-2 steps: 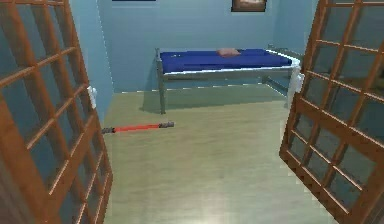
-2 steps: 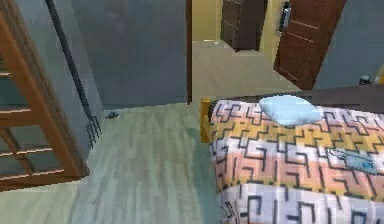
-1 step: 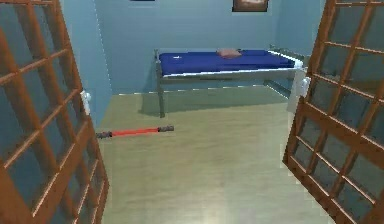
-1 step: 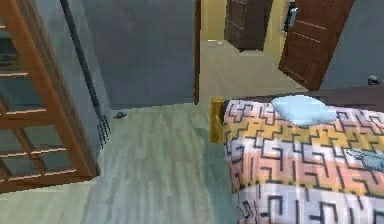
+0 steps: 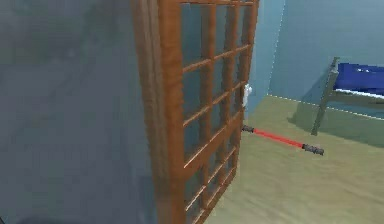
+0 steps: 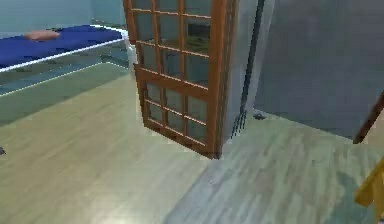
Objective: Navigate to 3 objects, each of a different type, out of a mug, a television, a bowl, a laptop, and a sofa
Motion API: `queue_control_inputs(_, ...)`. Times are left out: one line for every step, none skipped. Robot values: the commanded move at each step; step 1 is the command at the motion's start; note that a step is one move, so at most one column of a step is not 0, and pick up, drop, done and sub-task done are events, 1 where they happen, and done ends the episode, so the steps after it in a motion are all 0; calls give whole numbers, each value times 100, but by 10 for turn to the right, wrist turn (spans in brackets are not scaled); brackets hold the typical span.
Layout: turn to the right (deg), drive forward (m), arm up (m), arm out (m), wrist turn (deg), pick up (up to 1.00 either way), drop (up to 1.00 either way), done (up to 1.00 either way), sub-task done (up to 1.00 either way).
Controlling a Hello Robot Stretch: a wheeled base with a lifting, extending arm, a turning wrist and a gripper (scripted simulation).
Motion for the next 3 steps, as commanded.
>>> queue_control_inputs(-450,0,0,0,0,0,0,0,0)
queue_control_inputs(-240,0,0,0,0,0,0,0,0)
queue_control_inputs(0,0,0,0,0,0,0,0,100)
